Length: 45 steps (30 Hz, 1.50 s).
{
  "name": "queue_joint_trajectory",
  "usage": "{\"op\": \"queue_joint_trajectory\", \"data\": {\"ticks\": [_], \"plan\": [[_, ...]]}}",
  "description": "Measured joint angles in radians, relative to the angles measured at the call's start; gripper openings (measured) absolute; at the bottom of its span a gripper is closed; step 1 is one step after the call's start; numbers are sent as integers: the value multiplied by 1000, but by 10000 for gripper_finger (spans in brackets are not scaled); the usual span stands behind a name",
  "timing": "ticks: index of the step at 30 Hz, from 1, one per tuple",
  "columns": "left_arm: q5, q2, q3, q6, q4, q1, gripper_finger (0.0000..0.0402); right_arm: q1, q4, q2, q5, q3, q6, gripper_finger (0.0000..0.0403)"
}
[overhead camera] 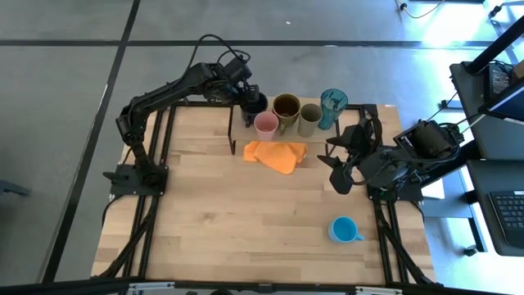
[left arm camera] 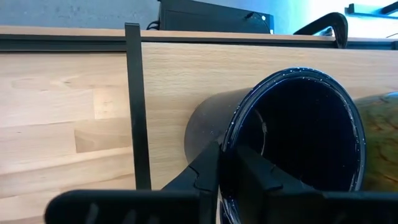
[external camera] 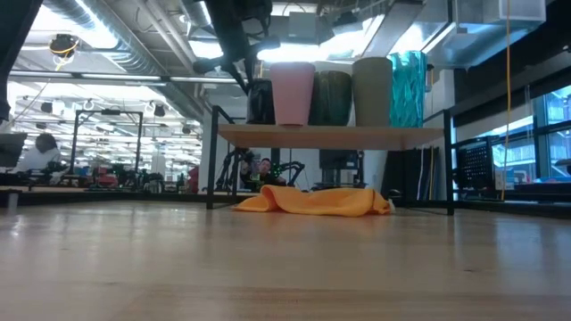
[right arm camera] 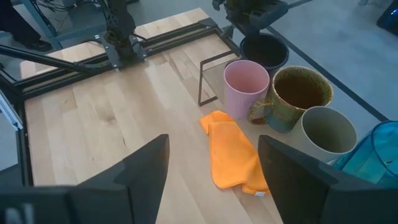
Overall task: Stack small to large cups/mugs on shelf
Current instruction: Put the black mug on the shelf
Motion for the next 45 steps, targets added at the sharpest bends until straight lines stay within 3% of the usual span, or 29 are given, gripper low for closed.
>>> {"op": "queue_joint_trajectory", "data": {"ticks": [32,45], "plan": [[19,8,0,-14,-1,-13,36,0,0,0,-2,0,-6,248],[19,8,0,-14,-1,-12,76,0,0,0,-2,0,-10,248]]}}
